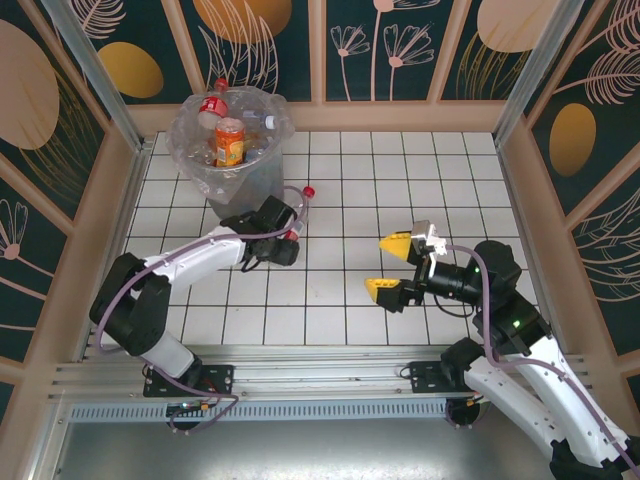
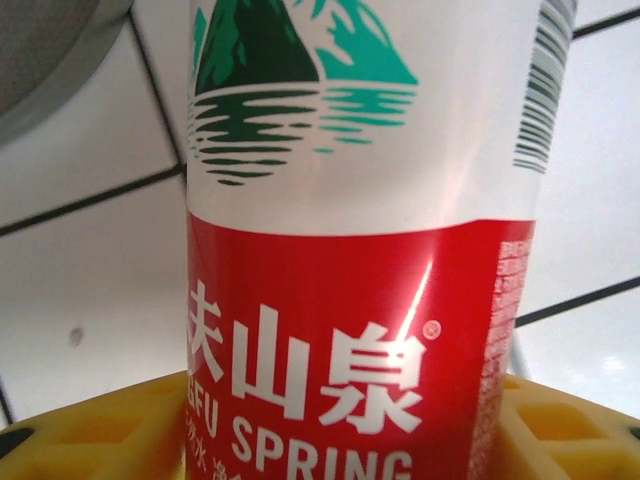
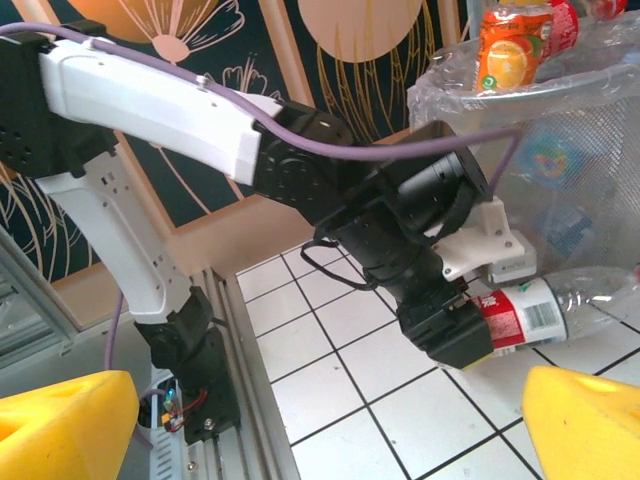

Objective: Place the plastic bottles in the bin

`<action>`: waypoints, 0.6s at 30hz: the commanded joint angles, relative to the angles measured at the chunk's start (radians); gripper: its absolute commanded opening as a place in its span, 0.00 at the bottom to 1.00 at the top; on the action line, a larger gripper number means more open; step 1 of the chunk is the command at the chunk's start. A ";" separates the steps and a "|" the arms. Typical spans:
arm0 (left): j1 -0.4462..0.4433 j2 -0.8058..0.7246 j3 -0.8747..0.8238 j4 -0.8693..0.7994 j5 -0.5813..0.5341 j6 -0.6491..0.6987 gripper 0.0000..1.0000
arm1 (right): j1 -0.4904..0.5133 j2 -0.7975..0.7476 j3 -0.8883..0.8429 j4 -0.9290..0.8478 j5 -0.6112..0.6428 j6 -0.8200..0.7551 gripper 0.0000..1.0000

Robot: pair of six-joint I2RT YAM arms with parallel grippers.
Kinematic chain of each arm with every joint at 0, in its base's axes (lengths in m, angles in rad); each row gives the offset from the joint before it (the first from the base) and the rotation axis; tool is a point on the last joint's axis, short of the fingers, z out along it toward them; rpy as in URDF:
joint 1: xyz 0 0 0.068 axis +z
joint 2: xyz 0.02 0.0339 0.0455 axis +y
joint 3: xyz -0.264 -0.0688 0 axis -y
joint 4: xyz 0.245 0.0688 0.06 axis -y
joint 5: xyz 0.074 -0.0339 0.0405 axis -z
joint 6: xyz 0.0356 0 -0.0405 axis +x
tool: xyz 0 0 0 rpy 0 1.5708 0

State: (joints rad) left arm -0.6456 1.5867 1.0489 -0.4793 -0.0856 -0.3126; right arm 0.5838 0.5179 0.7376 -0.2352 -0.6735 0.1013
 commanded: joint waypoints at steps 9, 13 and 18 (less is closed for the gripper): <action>-0.035 -0.014 0.238 0.118 0.094 -0.303 0.50 | -0.004 -0.026 -0.010 0.028 0.046 -0.012 0.99; -0.036 0.012 0.350 0.122 0.081 -0.313 0.50 | -0.004 -0.030 -0.010 0.023 0.048 -0.011 0.99; -0.035 0.069 0.531 0.038 0.019 -0.310 0.50 | -0.004 -0.039 -0.011 0.022 0.049 -0.011 0.99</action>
State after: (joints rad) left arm -0.6754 1.6241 1.5024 -0.4065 -0.0193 -0.5957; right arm 0.5838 0.4976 0.7368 -0.2352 -0.6285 0.1017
